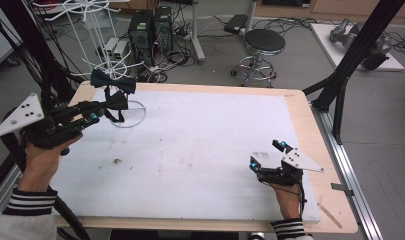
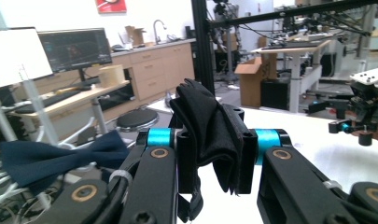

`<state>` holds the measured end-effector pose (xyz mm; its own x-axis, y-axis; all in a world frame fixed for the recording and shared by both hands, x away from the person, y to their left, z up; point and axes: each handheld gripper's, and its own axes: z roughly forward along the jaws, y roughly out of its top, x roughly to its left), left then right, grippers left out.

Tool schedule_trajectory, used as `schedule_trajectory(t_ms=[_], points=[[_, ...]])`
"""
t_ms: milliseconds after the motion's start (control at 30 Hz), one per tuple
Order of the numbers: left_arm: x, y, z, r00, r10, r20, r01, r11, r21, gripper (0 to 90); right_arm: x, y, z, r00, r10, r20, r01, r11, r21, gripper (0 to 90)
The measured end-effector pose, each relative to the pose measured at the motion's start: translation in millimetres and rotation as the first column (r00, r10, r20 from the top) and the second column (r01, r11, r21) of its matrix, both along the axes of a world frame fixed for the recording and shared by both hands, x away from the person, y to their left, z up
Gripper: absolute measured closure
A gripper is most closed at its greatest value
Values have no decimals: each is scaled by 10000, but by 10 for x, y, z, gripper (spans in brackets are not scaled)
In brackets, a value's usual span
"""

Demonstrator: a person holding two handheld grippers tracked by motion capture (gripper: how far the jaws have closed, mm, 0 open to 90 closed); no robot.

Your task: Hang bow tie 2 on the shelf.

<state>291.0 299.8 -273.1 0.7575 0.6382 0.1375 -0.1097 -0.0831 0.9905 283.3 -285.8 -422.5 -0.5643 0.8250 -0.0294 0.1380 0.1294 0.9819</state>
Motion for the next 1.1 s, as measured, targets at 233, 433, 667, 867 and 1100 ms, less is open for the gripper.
schedule_trajectory(t_ms=[233,433,667,867,1100], points=[[-13,157,18,9982,602,33,-602,9981,-109,764,17,-19,-11,9998,-120,-133,120,9999,-1,22],[-10,277,38,9938,1114,25,-1113,9935,-218,764,-8,-27,3,9996,-297,28,297,9996,6,22],[-4,374,46,9885,1513,40,-1511,9881,-271,763,-71,-68,44,9983,-463,350,458,9989,136,22],[-11,442,74,9821,1884,83,-1879,9814,-400,763,-153,-53,54,9982,-395,452,386,9990,223,22],[3,535,86,9726,2325,-34,-2325,9720,-340,763,-241,-92,9,9979,-435,489,417,9984,371,22]])
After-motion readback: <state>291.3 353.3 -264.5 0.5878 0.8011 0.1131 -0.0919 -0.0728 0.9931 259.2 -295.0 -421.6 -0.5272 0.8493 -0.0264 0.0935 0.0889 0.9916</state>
